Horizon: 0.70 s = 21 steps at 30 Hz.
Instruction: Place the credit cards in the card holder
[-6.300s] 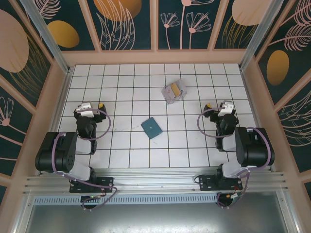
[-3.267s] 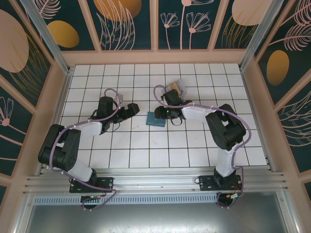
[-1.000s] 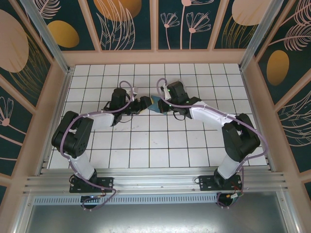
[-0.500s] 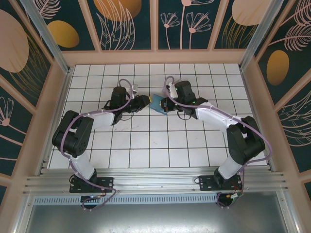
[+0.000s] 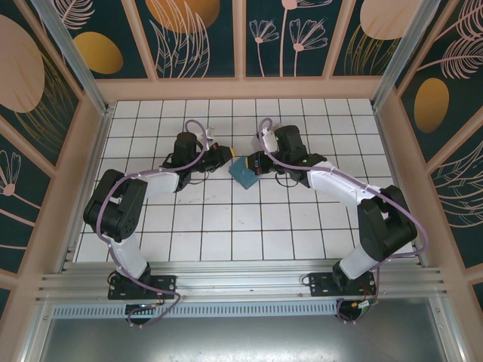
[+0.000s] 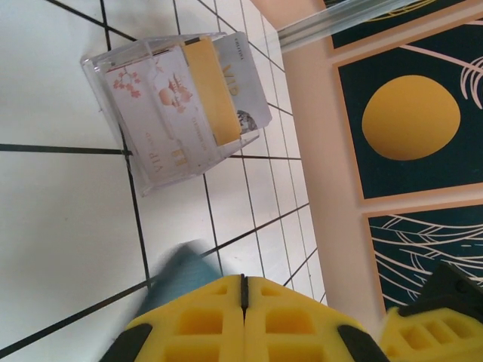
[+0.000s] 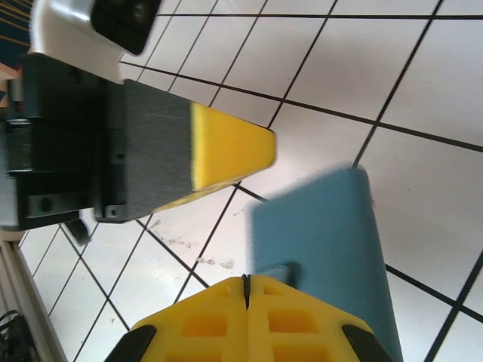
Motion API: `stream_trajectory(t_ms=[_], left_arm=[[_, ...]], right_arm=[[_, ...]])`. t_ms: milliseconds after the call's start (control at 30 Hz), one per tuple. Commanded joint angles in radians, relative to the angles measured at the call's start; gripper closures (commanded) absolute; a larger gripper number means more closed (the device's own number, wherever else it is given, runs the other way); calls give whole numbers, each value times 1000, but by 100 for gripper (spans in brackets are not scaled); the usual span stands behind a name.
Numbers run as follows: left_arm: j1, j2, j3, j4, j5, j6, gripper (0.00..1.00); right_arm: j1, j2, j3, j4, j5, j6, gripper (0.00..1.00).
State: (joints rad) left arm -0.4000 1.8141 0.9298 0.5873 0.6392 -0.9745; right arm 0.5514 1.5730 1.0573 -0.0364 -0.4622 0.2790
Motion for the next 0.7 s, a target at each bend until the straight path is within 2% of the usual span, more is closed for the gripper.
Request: stream_trajectory(t_ms=[0, 167, 267, 367, 467, 600, 667], left_arm=[[15, 21, 7, 32, 4, -15, 100], [23, 17, 11, 17, 23, -8, 100], [27, 10, 31, -97, 5, 59, 85], [41, 0, 37, -209, -32, 127, 71], [64, 10, 37, -215, -22, 139, 57], [67, 66, 137, -263, -12, 183, 50], [67, 93, 189, -289, -6, 207, 47]], right_arm=[[1, -44, -19, 42, -43, -2, 100], [-35, -5, -6, -2, -21, 15, 100], [-31, 68, 16, -86, -52, 24, 100], [-10, 92, -47, -97, -102, 50, 97], [70, 102, -108, -118, -104, 60, 94], [114, 152, -171, -62, -114, 124, 94], [113, 181, -175, -57, -74, 136, 94]])
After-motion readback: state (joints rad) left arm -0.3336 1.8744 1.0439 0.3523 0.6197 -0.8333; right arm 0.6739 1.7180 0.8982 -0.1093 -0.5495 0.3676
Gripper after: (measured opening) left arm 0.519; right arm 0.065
